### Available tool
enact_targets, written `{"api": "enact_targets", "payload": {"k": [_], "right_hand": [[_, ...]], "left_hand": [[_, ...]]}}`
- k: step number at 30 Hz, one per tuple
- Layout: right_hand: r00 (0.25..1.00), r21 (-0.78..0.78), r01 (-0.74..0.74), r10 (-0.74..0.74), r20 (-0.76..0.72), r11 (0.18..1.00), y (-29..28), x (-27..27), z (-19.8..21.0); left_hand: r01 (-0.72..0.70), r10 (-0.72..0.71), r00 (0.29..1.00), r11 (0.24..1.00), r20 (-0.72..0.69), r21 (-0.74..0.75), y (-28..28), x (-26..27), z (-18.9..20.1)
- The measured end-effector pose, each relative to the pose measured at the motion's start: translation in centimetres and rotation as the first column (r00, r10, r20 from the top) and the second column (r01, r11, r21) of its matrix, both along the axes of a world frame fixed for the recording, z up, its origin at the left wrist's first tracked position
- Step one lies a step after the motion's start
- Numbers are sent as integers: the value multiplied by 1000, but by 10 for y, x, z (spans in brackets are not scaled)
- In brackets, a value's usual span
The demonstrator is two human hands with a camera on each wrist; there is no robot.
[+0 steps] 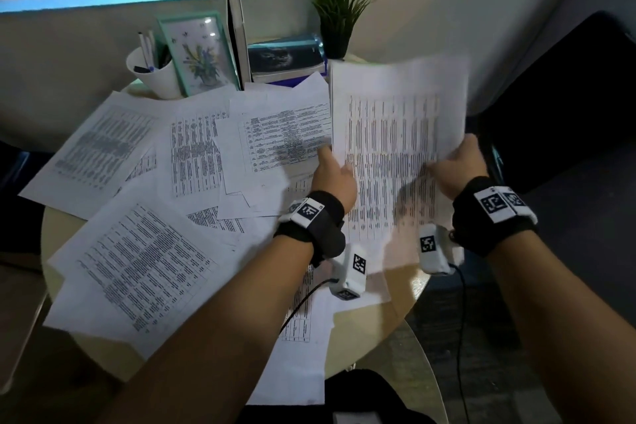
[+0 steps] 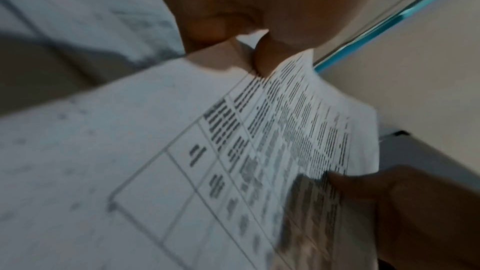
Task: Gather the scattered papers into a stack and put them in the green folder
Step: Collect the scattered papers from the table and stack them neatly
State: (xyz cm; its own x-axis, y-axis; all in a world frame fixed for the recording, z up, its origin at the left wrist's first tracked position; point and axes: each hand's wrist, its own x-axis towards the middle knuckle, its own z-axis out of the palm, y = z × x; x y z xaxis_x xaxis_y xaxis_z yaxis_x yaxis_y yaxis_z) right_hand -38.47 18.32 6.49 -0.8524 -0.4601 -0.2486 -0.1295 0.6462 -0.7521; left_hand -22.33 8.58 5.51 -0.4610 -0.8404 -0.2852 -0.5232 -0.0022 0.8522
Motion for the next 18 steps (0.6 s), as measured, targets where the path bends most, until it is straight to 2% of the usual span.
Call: {"api": "enact_targets", "payload": {"k": [2,5,7,11,18], "right_hand": [[998,179,-56,51,28,982,-1,-1,-12],[993,348,-111,87,85,931,0,8,-35],[990,409,-129,92,109,903,4,16,-50],[987,440,-140,89,135,887,11,26,-72],[995,437,-92,62,83,895,14,32,-88]], "left_hand": [[35,-45,992,996,117,79,2,4,-10],[56,-112,959,975,260,213,9,8,-33],[55,-121,926,980,358,191,15,9,-50],[89,-132,874,990,467,114,23,12,-72],[148,-212,816,976,538,161,19,21,-88]]}}
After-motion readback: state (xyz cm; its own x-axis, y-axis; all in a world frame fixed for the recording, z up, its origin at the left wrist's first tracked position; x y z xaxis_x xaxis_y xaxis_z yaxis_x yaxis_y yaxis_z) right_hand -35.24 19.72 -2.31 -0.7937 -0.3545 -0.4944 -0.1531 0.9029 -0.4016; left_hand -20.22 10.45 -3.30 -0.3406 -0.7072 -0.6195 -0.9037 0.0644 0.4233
